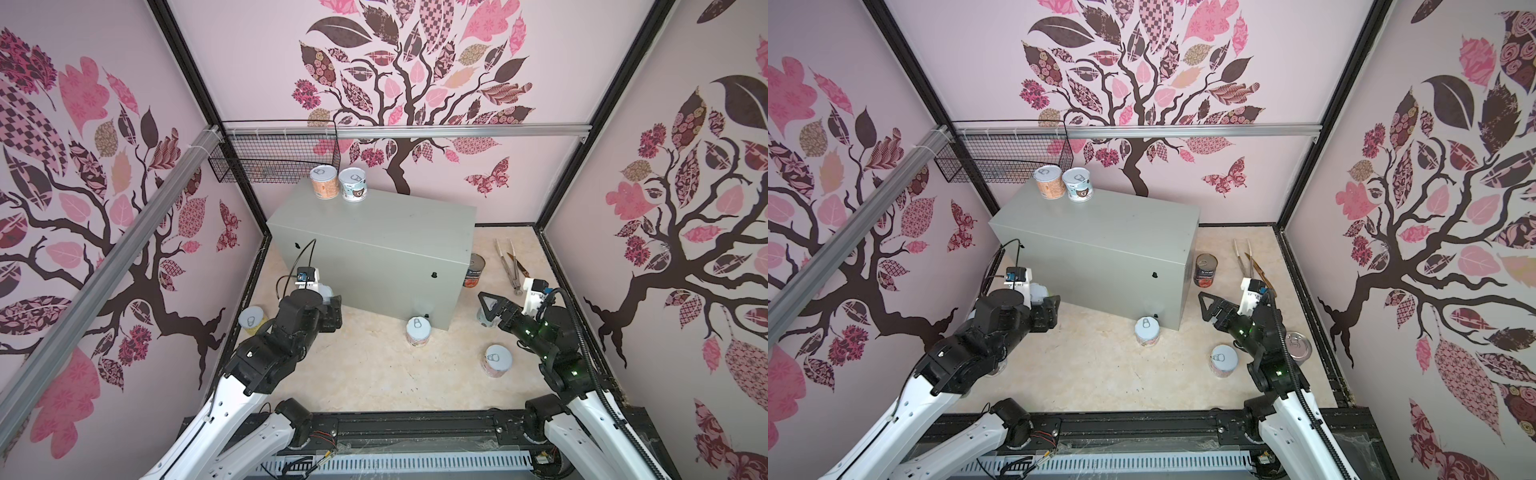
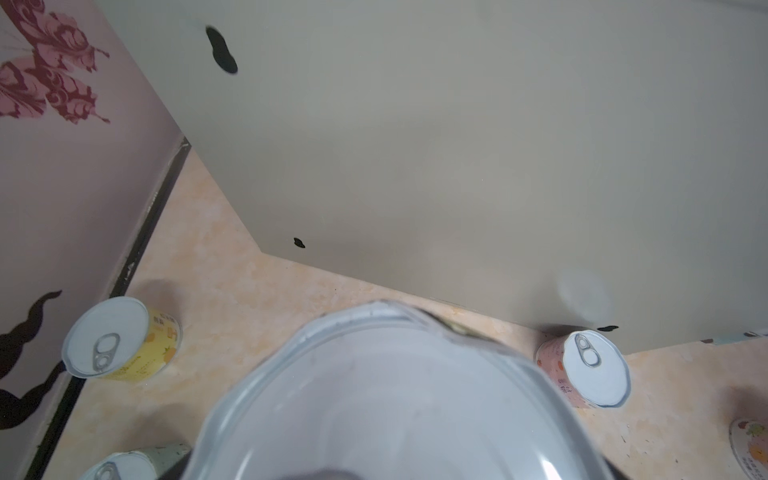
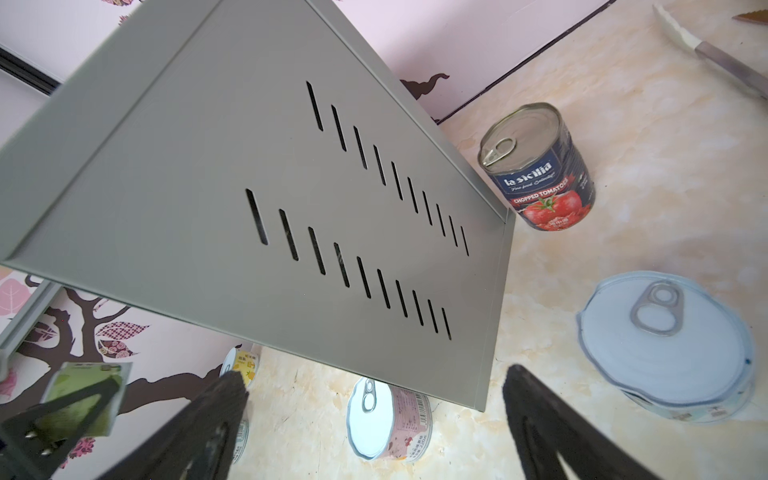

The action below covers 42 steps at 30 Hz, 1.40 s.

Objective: Place and organize the canned foods onto the counter
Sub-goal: 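Raise the green-labelled can with the left gripper up toward the cabinet top, then lower the can beside the orange can on the cabinet top and release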

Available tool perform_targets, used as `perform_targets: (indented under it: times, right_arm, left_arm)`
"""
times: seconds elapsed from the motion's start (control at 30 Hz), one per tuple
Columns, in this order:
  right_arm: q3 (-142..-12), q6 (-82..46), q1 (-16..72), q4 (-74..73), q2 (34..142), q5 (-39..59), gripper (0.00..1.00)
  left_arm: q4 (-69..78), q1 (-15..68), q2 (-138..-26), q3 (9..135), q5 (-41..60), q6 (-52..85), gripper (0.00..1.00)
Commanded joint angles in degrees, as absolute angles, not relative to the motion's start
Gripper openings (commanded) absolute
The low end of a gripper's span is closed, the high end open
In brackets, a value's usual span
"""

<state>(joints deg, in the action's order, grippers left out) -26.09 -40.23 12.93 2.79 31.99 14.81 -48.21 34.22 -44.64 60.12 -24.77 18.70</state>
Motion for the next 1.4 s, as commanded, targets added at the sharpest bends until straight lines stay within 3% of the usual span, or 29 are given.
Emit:
perform_targets:
  times: [0.0, 0.27, 0.77, 1.03, 1.37]
  right_arm:
    - [-29.4, -38.5, 12.7, 2.7, 32.4, 15.2, 1.00]
    - [-30.3, -36.6, 12.6, 2.5, 34.0, 16.0, 1.00]
    - [-27.0, -37.6, 12.7, -0.5, 35.9, 16.9, 0.99]
    - [-24.2, -37.0, 12.7, -3.7, 38.3, 17.3, 0.99]
    - [-22.2, -36.7, 12.7, -7.7, 41.5, 19.4, 0.99]
  left_arm:
    - [-48.5, 34.2, -45.8, 69.8, -25.7, 13.9, 0.56]
    - [-49.8, 33.2, -49.4, 78.3, -28.9, 9.4, 0.56]
    - [-45.0, 27.4, -65.6, 91.8, -24.5, 5.0, 0.54]
    - [-43.8, 19.6, -73.5, 99.7, -17.3, 6.4, 0.53]
    - [-46.7, 15.3, -84.0, 112.7, -16.9, 6.5, 0.54]
